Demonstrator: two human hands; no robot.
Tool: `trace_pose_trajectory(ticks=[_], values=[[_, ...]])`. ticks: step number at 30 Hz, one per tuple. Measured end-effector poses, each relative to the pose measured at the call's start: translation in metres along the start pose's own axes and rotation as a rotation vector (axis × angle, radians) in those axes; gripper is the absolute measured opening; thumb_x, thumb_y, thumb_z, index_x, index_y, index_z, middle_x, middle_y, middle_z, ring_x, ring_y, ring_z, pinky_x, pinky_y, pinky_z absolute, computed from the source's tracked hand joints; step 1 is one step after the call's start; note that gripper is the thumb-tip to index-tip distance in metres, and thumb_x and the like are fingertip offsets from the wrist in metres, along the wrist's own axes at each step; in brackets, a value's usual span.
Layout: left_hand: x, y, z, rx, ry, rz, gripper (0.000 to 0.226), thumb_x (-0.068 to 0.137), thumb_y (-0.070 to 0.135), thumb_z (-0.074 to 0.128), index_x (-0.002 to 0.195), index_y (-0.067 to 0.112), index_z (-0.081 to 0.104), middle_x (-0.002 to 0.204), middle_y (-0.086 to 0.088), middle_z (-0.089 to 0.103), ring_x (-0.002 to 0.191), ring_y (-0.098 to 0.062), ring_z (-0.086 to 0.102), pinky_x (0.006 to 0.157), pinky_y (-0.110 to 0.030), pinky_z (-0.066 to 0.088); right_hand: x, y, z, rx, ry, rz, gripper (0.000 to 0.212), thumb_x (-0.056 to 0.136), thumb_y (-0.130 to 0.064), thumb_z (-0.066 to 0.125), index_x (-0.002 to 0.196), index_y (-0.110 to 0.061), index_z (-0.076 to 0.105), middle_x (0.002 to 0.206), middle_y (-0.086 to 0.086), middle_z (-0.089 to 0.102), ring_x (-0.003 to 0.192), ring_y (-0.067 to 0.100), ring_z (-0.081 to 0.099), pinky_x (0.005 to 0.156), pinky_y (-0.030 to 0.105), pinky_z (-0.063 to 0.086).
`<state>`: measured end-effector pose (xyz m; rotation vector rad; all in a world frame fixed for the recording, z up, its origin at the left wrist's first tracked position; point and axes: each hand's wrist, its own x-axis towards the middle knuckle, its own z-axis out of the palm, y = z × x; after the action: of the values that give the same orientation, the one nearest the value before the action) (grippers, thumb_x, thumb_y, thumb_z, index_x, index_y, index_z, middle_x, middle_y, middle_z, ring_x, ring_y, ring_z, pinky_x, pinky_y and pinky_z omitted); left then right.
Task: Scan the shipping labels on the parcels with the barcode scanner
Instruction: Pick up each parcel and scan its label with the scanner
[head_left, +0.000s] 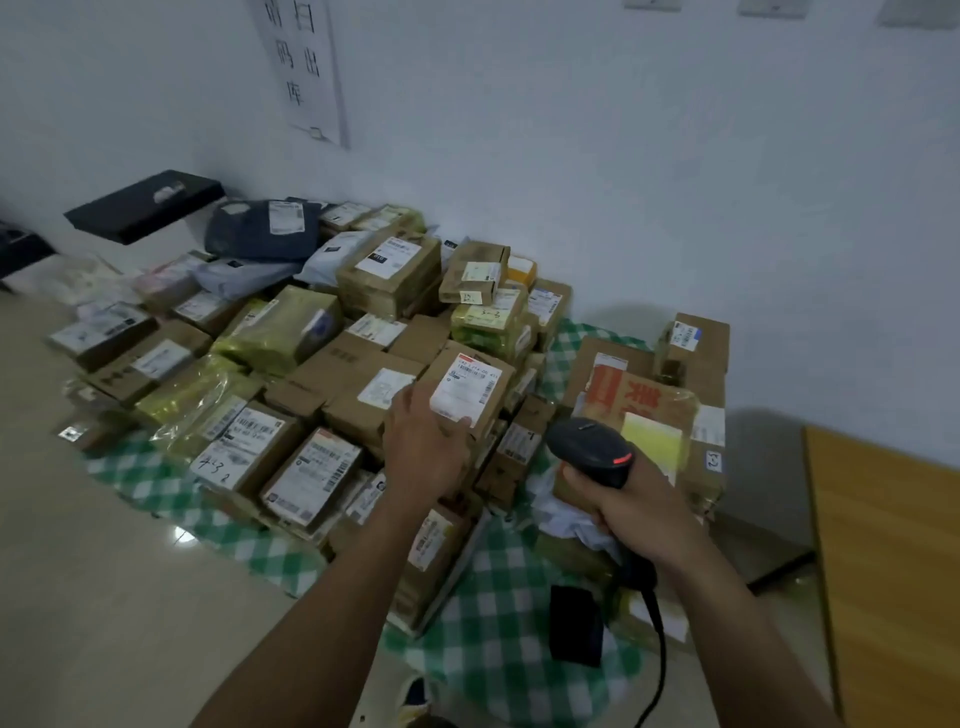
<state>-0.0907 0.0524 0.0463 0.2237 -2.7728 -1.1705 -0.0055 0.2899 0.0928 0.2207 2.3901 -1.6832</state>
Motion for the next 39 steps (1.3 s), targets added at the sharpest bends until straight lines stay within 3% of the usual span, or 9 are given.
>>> trace_pose_trajectory(ticks=[4,9,12,17,23,27,32,36,39], values=[[0.029,-0.017,-0.005,0.028,-0.044,-0.027,0.079,0.088,0.046,0.076,0.148,0.015,0.037,0.158,-0.012,0.031,0.146,-0.036,0.027,0.115,-0.052,0.033,0.018,-0.003,0.028,-0.021,0.022,0.068,0.043,0.1,-0.033,0.07,0.14,-0.031,0.055,0.067,-0.001,0.066,0.058,0.014,0.061,0.06,0.031,0.049],[0.057,-0.035,-0.022,0.014,-0.258,-0.071,0.097,0.092,0.054,0.07,0.163,0.016,0.015,0.169,-0.01,0.015,0.154,-0.032,0.018,0.121,-0.048,0.027,0.043,-0.023,0.076,0.049,0.144,0.08,0.034,0.1,-0.031,0.07,0.131,-0.034,0.057,0.091,-0.005,0.074,0.073,0.012,0.073,0.068,0.035,0.058],[0.072,-0.052,-0.025,-0.106,-0.349,-0.141,0.102,0.09,0.057,0.072,0.165,0.02,0.013,0.168,-0.006,0.026,0.154,-0.029,0.025,0.123,-0.048,0.03,0.056,-0.034,0.104,0.074,0.201,0.083,0.03,0.101,-0.03,0.069,0.129,-0.033,0.061,0.098,0.0,0.074,0.083,0.012,0.069,0.07,0.027,0.049],[0.084,-0.067,-0.028,-0.088,-0.387,-0.028,0.047,0.091,0.055,0.069,0.129,0.03,0.064,0.123,0.01,0.066,0.12,-0.017,0.061,0.103,-0.041,0.052,0.081,-0.041,0.134,0.131,0.238,0.066,0.032,0.1,-0.029,0.07,0.125,-0.043,0.058,0.117,0.016,0.07,0.109,0.036,0.064,0.085,0.046,0.055],[0.081,-0.064,-0.034,-0.217,-0.444,-0.009,0.023,0.098,0.039,0.068,0.118,0.031,0.06,0.116,0.015,0.056,0.111,-0.009,0.053,0.091,-0.027,0.042,0.091,-0.038,0.139,0.176,0.33,0.066,0.049,0.095,-0.033,0.076,0.14,-0.035,0.057,0.123,-0.012,0.071,0.108,0.004,0.066,0.089,0.026,0.052],[0.071,-0.067,-0.039,-0.518,-0.445,-0.13,0.05,0.088,0.033,0.08,0.131,0.035,0.055,0.129,0.011,0.062,0.119,-0.009,0.059,0.103,-0.039,0.053,0.08,-0.047,0.133,0.225,0.4,0.036,0.043,0.095,-0.032,0.075,0.134,-0.039,0.057,0.109,-0.007,0.074,0.087,-0.001,0.068,0.077,0.022,0.052],[0.069,-0.052,-0.043,-0.722,-0.573,-0.149,0.061,0.08,0.011,0.087,0.12,0.038,0.049,0.122,0.012,0.07,0.111,-0.007,0.066,0.088,-0.028,0.054,0.068,-0.061,0.112,0.2,0.459,-0.038,0.038,0.094,-0.028,0.077,0.118,-0.049,0.057,0.107,-0.027,0.067,0.089,-0.017,0.063,0.07,0.008,0.047],[0.078,-0.039,-0.044,-0.74,-0.612,-0.148,0.095,0.074,0.015,0.092,0.141,0.052,0.036,0.133,0.012,0.063,0.122,-0.009,0.06,0.095,-0.035,0.053,0.067,-0.065,0.094,0.13,0.469,-0.062,0.043,0.091,-0.034,0.079,0.128,-0.044,0.058,0.115,-0.02,0.069,0.103,-0.005,0.064,0.082,0.021,0.048],[0.085,-0.026,-0.043,-0.701,-0.602,-0.077,0.084,0.087,0.03,0.083,0.149,0.06,0.035,0.13,0.021,0.067,0.121,-0.007,0.063,0.109,-0.047,0.05,0.068,-0.073,0.083,0.076,0.423,-0.086,0.049,0.092,-0.037,0.078,0.136,-0.039,0.057,0.12,-0.018,0.069,0.11,0.0,0.064,0.091,0.027,0.051]])
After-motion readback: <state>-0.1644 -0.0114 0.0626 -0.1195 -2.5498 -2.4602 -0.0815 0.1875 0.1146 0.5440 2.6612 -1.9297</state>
